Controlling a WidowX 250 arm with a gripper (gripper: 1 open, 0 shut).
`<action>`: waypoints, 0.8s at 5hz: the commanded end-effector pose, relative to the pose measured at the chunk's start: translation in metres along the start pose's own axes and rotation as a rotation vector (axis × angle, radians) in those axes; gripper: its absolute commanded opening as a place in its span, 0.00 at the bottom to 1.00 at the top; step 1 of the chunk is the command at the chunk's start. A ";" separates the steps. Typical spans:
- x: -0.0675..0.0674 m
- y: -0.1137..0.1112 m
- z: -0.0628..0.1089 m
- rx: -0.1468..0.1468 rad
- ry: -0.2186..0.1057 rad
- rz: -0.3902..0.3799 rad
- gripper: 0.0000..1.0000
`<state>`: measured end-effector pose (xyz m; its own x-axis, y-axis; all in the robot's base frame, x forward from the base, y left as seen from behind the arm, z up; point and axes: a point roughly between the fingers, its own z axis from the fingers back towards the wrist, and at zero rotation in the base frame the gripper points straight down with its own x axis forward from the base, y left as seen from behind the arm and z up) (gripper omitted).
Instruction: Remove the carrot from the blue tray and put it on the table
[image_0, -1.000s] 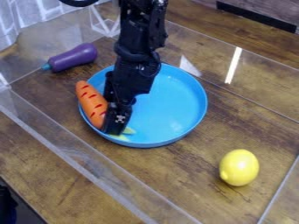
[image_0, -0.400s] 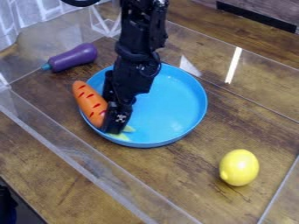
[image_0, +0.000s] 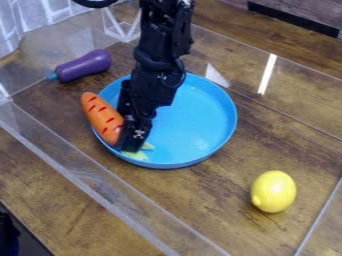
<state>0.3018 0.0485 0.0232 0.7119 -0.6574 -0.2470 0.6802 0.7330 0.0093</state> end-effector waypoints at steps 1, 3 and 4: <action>-0.002 0.012 -0.003 0.009 -0.021 0.038 1.00; -0.002 0.016 -0.008 -0.002 -0.020 0.052 1.00; -0.002 0.017 -0.009 -0.007 -0.020 0.058 0.00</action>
<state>0.3115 0.0610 0.0200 0.7457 -0.6257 -0.2287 0.6469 0.7622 0.0240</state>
